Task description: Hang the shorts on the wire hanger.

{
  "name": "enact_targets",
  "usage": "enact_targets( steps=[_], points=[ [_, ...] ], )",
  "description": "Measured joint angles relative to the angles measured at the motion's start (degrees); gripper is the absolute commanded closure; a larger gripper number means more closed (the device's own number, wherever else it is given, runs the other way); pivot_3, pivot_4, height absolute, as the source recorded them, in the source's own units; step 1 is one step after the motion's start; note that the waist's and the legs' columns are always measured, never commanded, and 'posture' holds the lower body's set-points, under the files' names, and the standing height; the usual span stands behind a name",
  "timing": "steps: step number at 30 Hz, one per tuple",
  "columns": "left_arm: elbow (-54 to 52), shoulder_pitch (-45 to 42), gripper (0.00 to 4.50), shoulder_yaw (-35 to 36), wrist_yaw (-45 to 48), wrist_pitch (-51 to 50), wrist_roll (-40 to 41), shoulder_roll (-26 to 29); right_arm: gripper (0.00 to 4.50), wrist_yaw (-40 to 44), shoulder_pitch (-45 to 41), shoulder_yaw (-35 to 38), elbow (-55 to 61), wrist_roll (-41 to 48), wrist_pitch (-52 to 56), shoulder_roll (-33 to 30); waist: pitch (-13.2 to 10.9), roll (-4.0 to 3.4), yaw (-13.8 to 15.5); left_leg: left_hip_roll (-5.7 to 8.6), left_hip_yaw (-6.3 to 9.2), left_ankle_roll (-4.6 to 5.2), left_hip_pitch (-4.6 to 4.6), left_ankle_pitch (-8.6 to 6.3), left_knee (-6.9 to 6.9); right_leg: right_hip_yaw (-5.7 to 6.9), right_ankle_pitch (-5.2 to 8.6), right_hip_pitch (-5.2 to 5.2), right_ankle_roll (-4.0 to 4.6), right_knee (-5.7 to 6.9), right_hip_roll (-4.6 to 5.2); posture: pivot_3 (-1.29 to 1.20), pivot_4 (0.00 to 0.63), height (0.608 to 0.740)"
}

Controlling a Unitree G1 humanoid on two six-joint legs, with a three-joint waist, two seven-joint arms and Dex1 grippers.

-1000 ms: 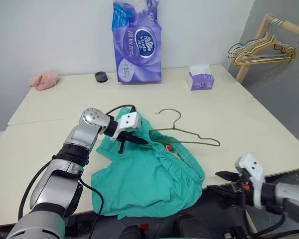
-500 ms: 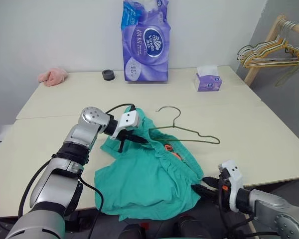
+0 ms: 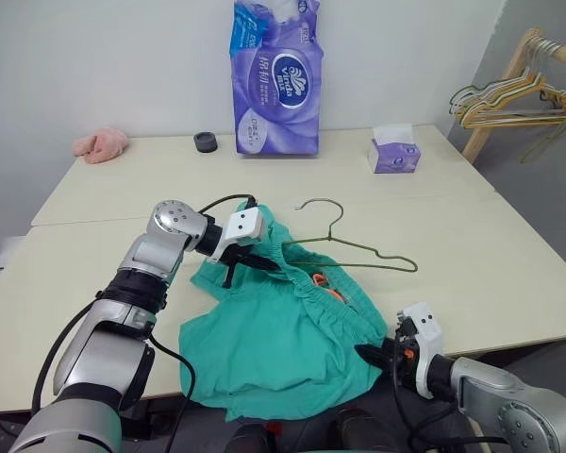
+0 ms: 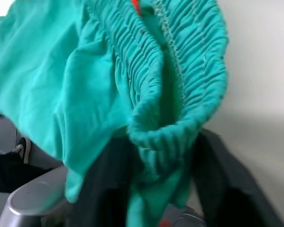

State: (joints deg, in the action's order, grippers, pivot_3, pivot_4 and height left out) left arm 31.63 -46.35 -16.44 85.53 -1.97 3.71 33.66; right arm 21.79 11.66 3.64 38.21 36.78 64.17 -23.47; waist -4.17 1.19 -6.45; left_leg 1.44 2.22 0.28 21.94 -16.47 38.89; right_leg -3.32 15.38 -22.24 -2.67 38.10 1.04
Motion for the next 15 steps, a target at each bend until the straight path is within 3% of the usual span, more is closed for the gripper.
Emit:
enact_targets(
  steps=[2,3,10,15],
  points=[
    [0.0,0.0,4.50,0.0,0.0,-0.1,0.1,0.2,4.37,-0.4,0.0,1.5,-0.2,0.5,0.0,-0.1,0.0,0.00,-0.1,0.00,0.00,0.00,-0.01,0.00,0.00,-0.01,0.00,0.00,0.00,0.01,0.00,-0.20,0.062,0.740],
    [0.0,0.0,4.50,0.0,0.0,-0.3,0.2,0.4,4.44,-0.4,0.0,2.4,-0.2,0.7,0.0,-0.3,0.0,-0.01,-0.1,0.00,-0.02,0.00,-0.01,0.00,0.00,-0.02,0.00,0.00,0.00,0.01,-0.01,-0.20,0.062,0.740],
    [-6.0,2.5,4.50,0.1,5.3,-4.2,3.4,4.1,4.44,2.6,-2.3,12.9,-2.7,3.3,-0.9,-7.7,0.0,-0.06,-0.6,0.02,-0.27,0.00,-0.08,0.00,0.04,-0.24,0.00,0.03,-0.01,0.00,-0.01,-0.20,0.062,0.740],
    [-11.5,3.3,4.50,-1.8,6.6,-10.2,8.5,7.2,4.44,5.4,-3.8,14.7,-5.0,4.1,-1.5,-11.9,-0.1,-0.09,-1.1,0.00,-0.27,0.02,-0.10,0.01,0.04,-0.27,0.14,0.04,-0.24,0.01,-0.03,-0.20,0.062,0.740]
  ],
)
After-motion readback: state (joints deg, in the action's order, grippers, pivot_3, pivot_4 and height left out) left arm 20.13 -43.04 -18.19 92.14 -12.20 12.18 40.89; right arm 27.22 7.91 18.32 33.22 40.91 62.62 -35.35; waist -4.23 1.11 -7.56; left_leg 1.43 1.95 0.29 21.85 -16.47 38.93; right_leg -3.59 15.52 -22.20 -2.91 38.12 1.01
